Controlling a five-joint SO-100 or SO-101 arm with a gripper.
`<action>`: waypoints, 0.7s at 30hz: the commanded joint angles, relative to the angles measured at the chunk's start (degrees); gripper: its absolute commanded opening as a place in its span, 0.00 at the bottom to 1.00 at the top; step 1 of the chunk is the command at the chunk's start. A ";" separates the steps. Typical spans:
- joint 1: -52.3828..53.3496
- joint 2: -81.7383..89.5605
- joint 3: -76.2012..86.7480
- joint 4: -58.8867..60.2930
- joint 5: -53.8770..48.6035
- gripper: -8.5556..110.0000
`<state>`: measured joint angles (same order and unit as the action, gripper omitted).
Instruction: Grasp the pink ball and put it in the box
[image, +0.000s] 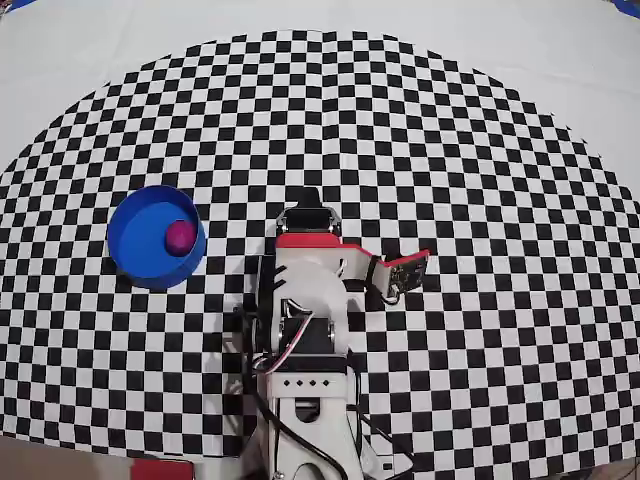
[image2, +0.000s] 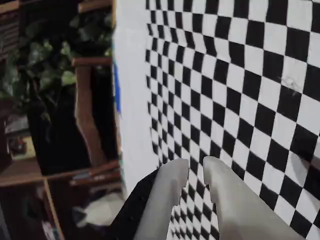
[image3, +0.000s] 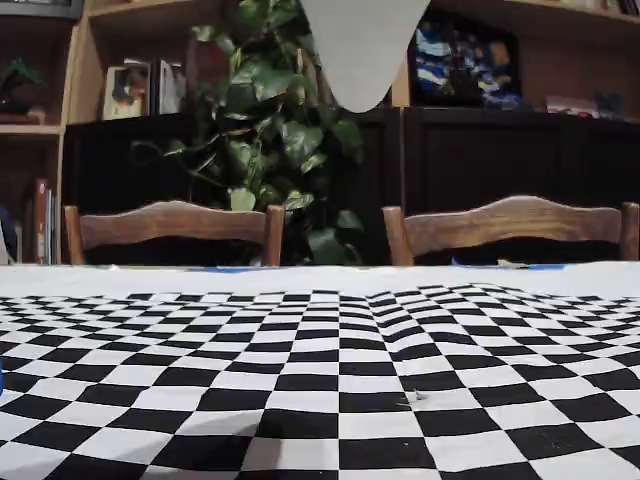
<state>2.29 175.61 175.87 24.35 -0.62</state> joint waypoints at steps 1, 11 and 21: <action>-1.05 2.55 -0.35 6.42 3.16 0.07; -2.72 7.65 2.46 14.15 2.90 0.07; -3.96 10.72 2.46 21.53 1.58 0.07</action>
<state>-1.85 185.19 177.89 45.62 1.58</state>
